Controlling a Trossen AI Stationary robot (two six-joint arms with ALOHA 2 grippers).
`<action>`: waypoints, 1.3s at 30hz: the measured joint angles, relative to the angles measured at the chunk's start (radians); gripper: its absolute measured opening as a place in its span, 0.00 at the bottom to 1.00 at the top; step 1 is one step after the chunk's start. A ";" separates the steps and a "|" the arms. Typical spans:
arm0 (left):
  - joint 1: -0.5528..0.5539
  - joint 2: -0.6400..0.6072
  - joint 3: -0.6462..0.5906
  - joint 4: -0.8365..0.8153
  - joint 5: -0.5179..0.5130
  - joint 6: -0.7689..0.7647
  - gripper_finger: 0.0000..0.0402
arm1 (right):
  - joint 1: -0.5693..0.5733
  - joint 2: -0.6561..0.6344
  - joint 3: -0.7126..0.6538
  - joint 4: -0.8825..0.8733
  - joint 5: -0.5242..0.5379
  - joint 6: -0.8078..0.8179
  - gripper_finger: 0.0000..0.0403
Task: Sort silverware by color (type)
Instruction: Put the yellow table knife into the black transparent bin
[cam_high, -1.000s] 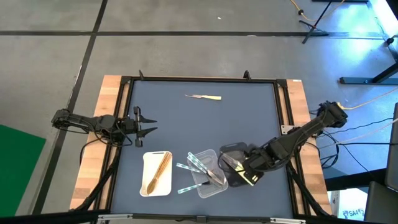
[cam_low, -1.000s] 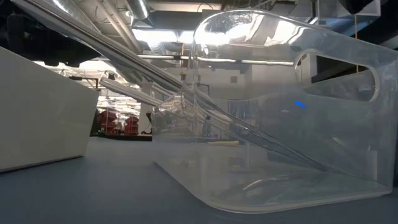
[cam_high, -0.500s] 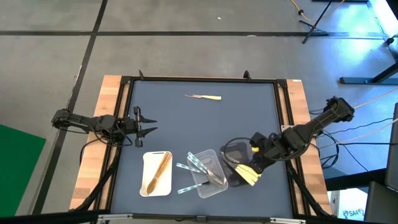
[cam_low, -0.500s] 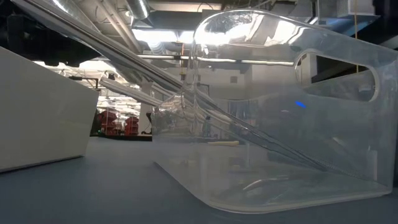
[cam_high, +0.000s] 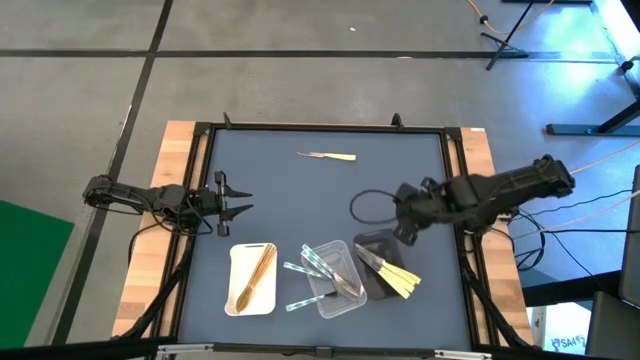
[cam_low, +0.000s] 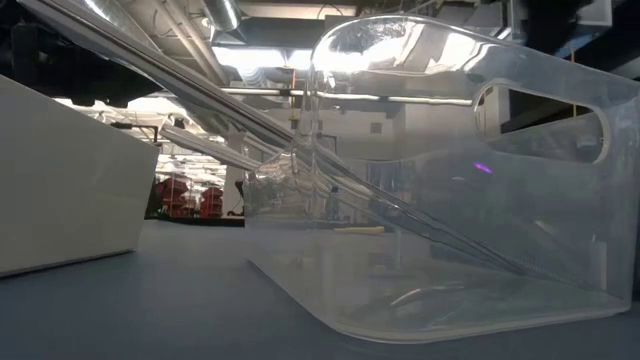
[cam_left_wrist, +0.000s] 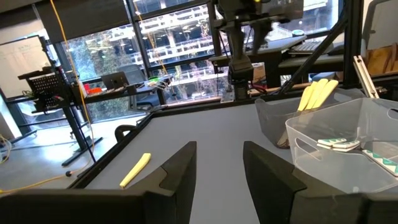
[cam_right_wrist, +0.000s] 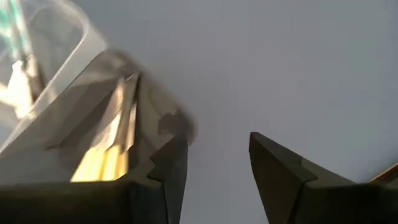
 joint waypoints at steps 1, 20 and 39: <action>0.000 0.000 0.000 0.000 0.000 0.000 0.31 | -0.028 0.000 0.000 0.009 0.009 -0.042 0.40; 0.000 0.000 0.000 0.000 0.000 0.000 0.31 | -0.509 0.000 0.000 0.381 -0.067 -0.749 0.40; 0.000 0.000 0.000 0.000 -0.003 0.000 0.31 | -0.764 0.174 0.000 0.731 -0.234 -0.993 0.40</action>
